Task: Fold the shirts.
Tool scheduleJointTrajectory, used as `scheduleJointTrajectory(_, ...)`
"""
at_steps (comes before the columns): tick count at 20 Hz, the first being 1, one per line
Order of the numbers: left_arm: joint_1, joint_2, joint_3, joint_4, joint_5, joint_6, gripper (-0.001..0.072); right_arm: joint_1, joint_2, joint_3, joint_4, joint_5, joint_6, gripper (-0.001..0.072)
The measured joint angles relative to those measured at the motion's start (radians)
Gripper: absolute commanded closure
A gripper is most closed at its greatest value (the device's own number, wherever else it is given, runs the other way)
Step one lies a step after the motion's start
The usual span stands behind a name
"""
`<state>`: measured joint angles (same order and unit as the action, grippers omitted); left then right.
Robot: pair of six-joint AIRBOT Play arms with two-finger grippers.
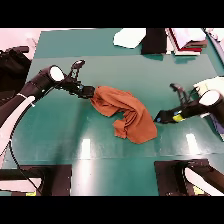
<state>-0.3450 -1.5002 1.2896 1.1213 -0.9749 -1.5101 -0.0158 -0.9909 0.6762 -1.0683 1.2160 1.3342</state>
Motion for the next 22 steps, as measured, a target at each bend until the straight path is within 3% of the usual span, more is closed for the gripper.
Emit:
scheduleJointTrajectory(3,0.002,0.0,0.003,0.0,-0.002,0.0,0.0681,0.058,-0.007,-0.075,0.031,-0.081,-0.017,0.0279)
scheduleJointTrajectory(4,0.002,0.0,0.003,0.001,-0.002,0.0,0.0681,0.073,-0.018,-0.083,0.038,-0.098,-0.021,0.0373)
scheduleJointTrajectory(5,0.002,0.0,0.003,0.002,-0.002,0.0,0.0681,0.087,-0.034,-0.085,0.041,-0.11,-0.024,0.0667)
scheduleJointTrajectory(6,0.002,0.0,0.003,0.002,-0.003,0.0,0.0682,0.099,-0.051,-0.08,0.043,-0.12,-0.026,0.0696)
scheduleJointTrajectory(11,0.018,0.047,0.029,0.062,-0.005,-0.001,0.0682,0.109,-0.068,0.041,0.022,-0.129,-0.032,0.0697)
scheduleJointTrajectory(22,0.169,0.436,0.296,0.226,0.018,0.008,0.0682,-0.182,0.241,0.63,-0.149,-0.022,-0.034,0.0697)
